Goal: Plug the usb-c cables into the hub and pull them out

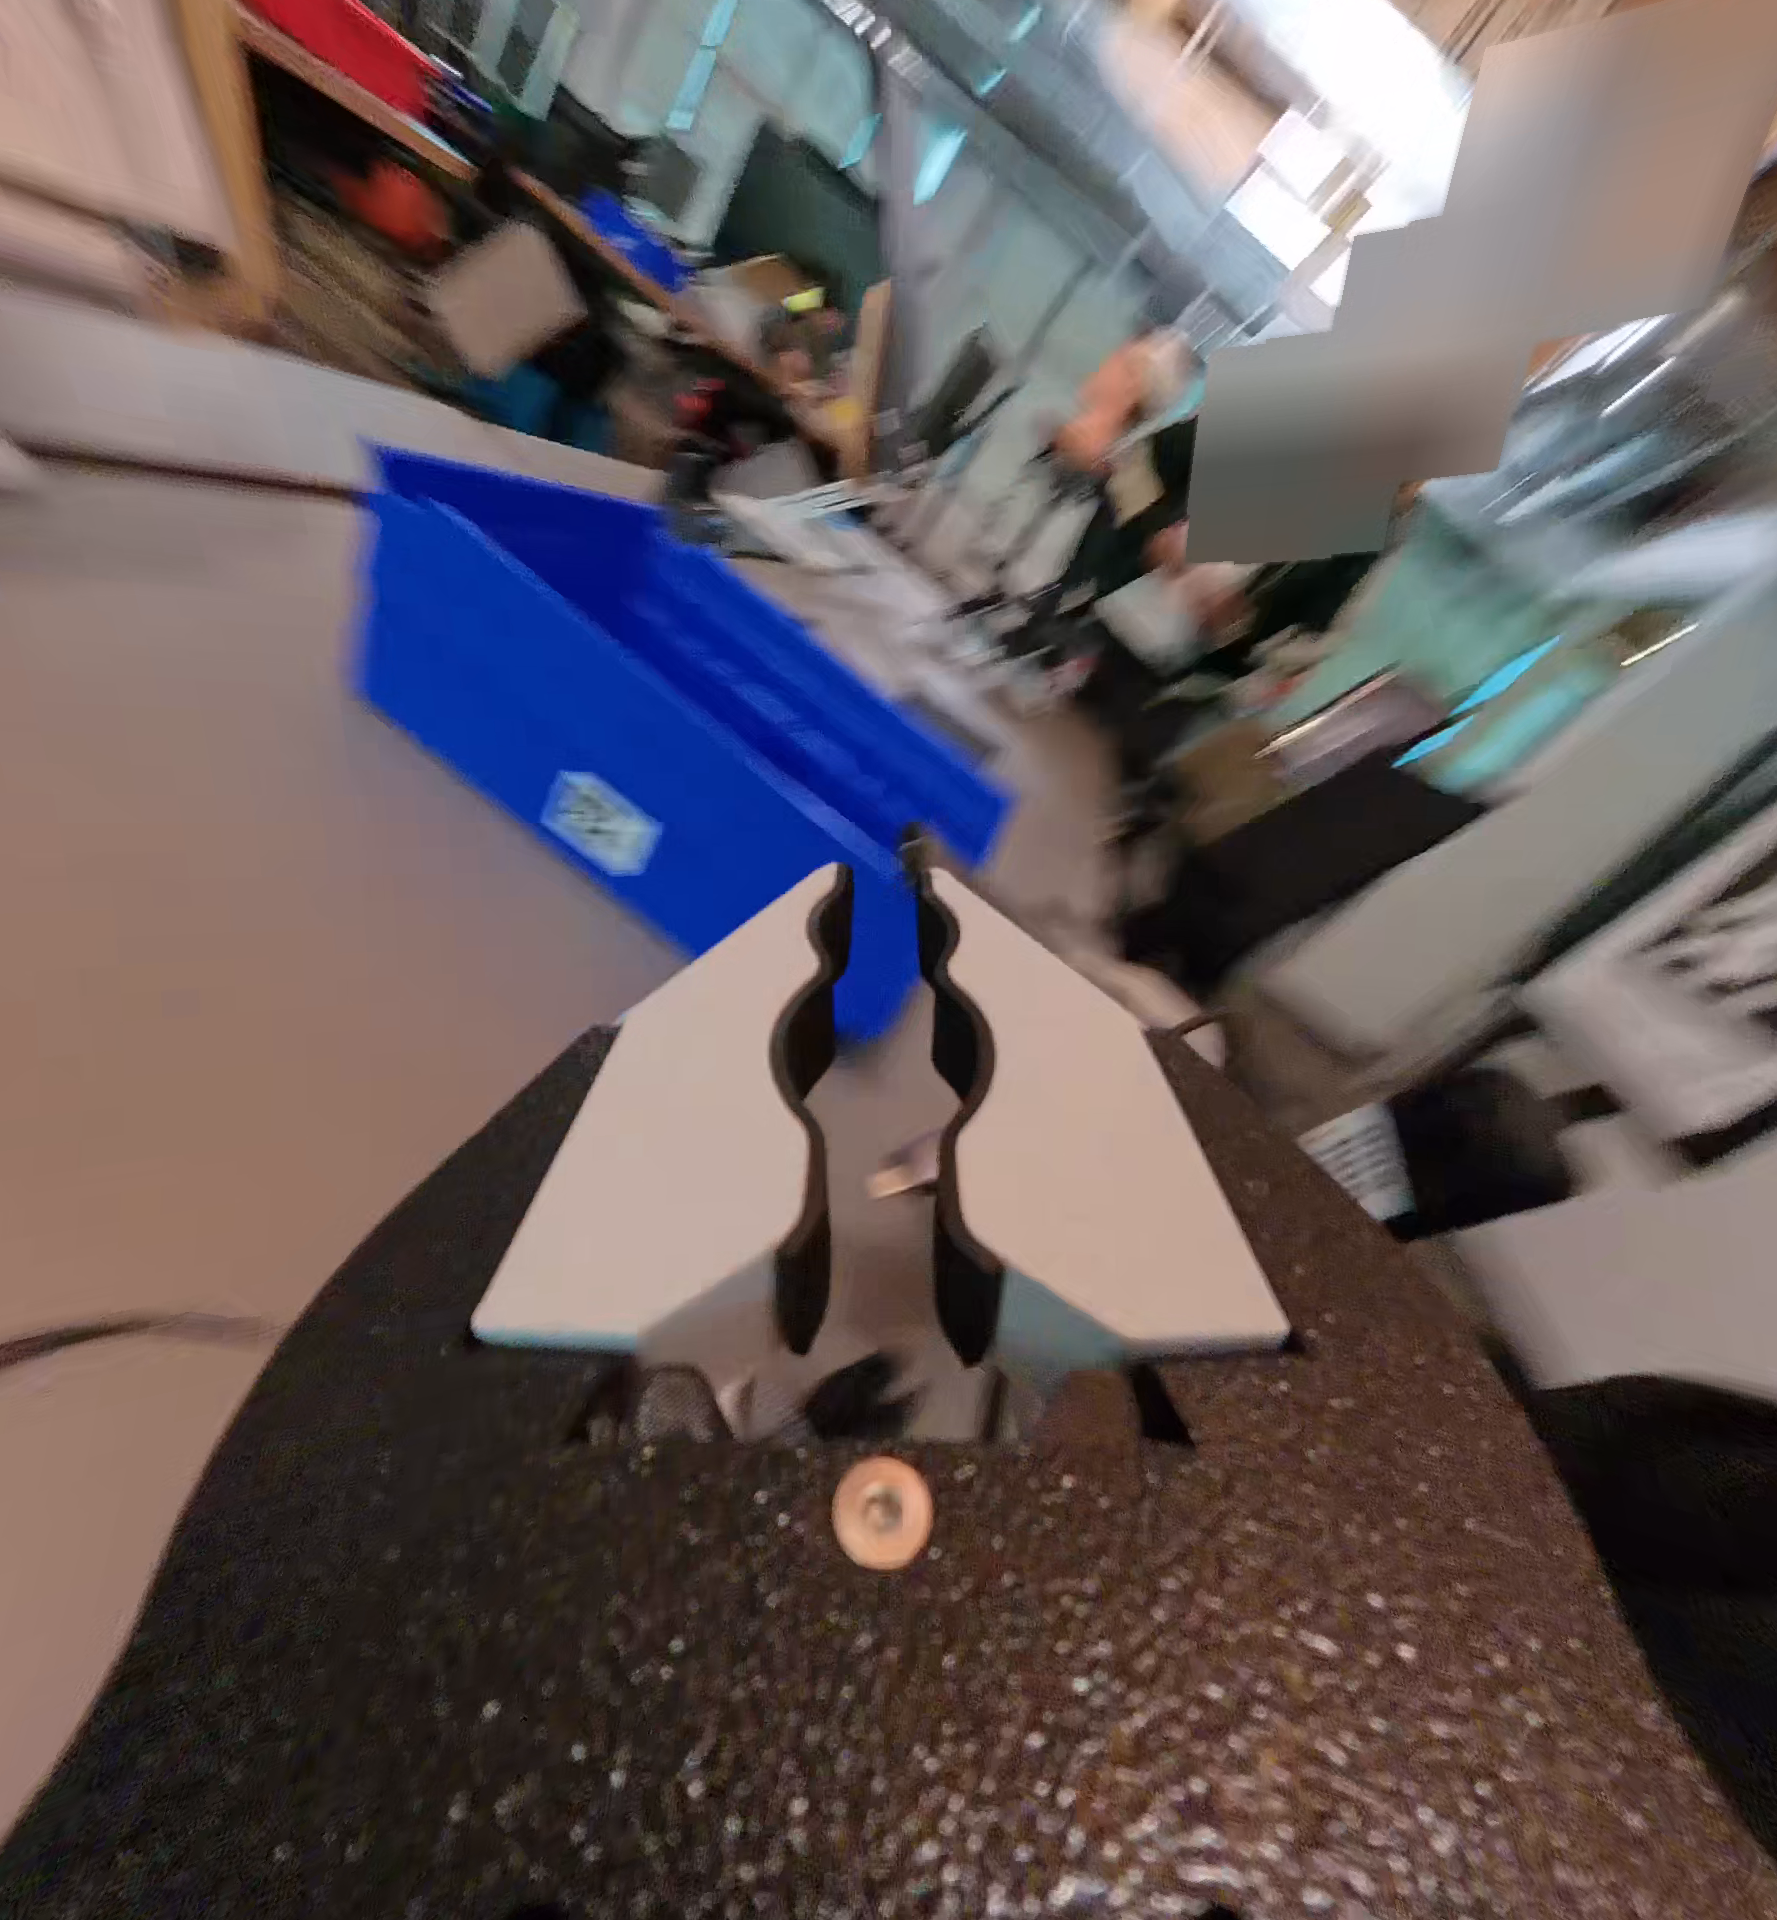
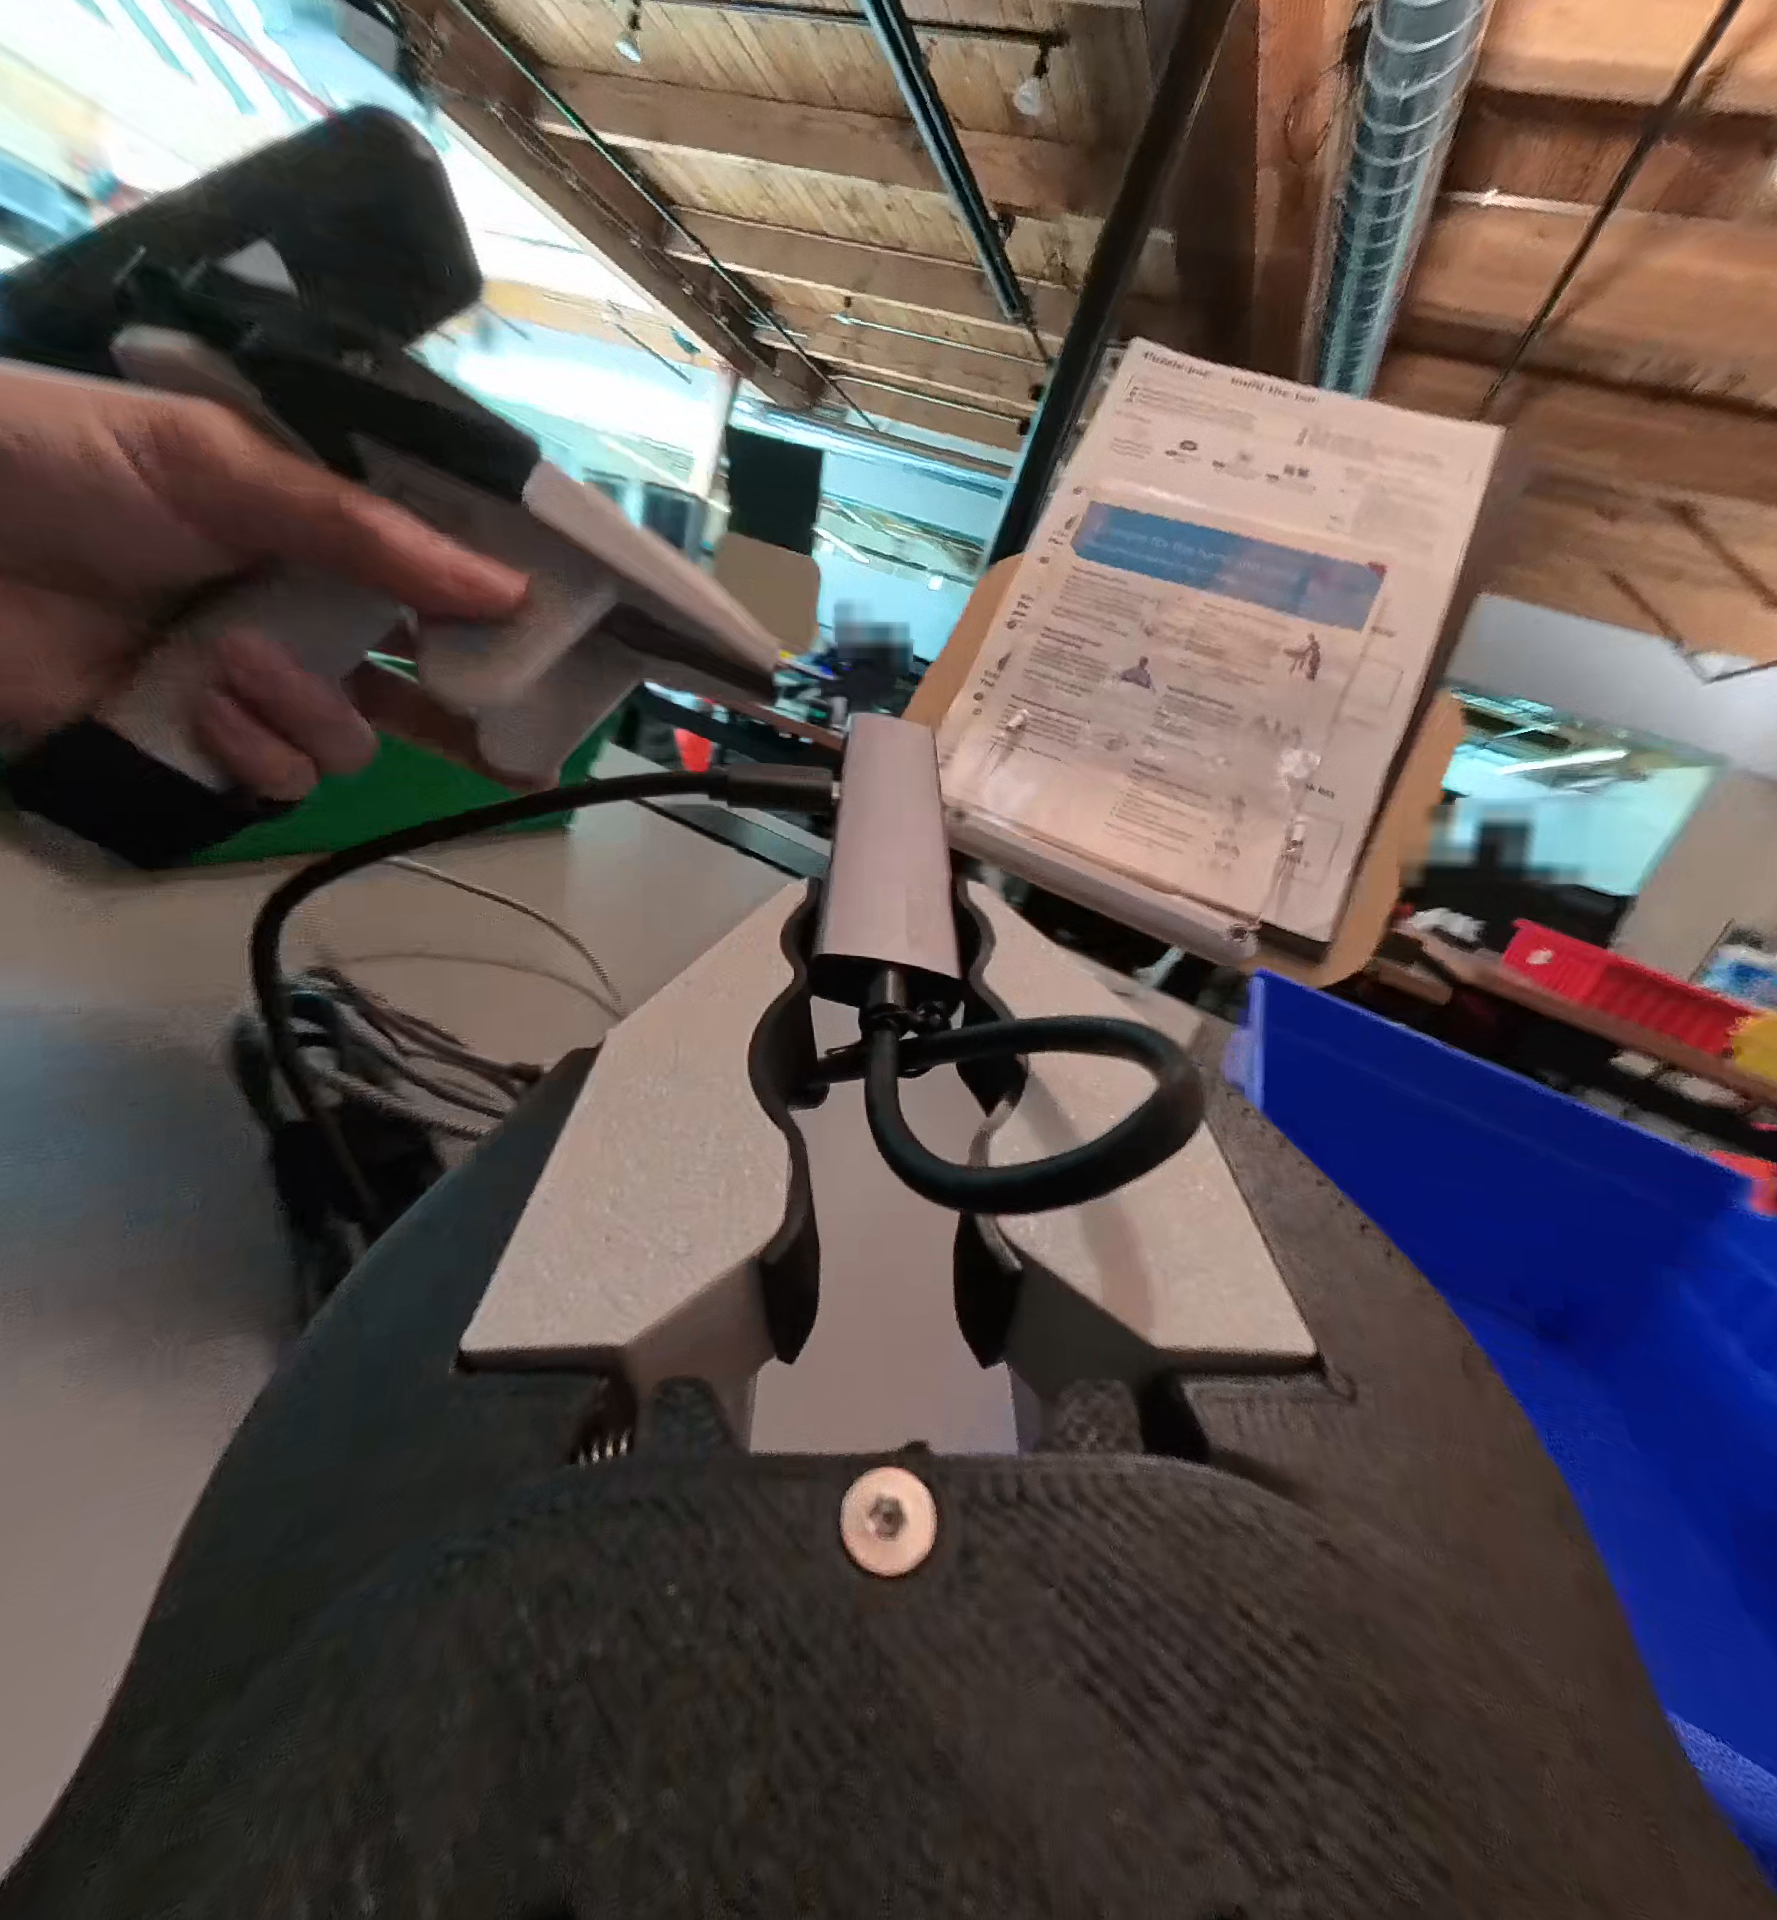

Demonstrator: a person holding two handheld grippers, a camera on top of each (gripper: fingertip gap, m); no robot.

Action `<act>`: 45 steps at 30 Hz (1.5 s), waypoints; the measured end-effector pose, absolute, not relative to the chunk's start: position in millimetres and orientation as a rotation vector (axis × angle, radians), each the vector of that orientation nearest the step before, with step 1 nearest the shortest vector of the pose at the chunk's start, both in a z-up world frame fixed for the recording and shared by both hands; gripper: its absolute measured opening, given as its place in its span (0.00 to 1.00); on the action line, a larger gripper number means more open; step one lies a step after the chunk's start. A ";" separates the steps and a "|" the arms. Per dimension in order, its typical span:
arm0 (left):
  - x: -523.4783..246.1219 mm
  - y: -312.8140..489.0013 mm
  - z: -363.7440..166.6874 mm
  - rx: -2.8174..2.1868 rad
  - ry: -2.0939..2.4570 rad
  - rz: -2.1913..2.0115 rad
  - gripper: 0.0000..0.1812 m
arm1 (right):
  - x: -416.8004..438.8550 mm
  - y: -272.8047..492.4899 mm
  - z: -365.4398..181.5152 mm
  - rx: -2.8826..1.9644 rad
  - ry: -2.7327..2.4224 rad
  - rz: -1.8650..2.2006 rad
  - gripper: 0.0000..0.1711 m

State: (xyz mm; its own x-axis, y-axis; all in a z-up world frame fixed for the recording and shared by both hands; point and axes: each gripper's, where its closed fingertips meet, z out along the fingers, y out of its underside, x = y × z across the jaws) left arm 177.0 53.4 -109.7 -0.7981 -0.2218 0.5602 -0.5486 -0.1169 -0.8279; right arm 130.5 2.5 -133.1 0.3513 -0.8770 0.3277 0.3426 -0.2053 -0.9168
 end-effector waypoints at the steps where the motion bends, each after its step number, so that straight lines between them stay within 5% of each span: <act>1: 181.2 62.8 -118.6 0.841 -2.115 2.033 0.09 | 127.8 4.7 -133.1 -1.342 0.520 -1.150 0.13; 5: 181.0 93.7 -157.6 0.713 -2.741 1.860 0.14 | 132.8 -3.2 -140.0 -1.373 0.548 -1.151 0.13; 13: 152.2 99.6 -239.8 0.443 -3.268 1.263 0.16 | 135.0 3.1 -144.5 -1.398 0.540 -1.221 0.13; 24: 174.8 102.1 -259.1 0.322 -3.620 1.155 0.01 | 136.5 0.0 -145.3 -1.395 0.552 -1.231 0.13; 33: 183.5 107.3 -190.2 0.885 -3.148 1.684 0.00 | 136.5 -1.0 -142.7 -1.393 0.560 -1.251 0.13; 45: 135.0 75.0 -131.1 0.810 -2.378 1.599 0.00 | 126.2 13.0 -132.0 -1.361 0.500 -1.187 0.13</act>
State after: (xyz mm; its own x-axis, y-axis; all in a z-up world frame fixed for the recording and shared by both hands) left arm 135.0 75.0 -131.1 -0.8397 -0.3435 0.4206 -0.5191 0.2802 -0.8075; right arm 126.2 13.0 -132.0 0.3867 -0.8563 0.3423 0.3528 -0.2056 -0.9128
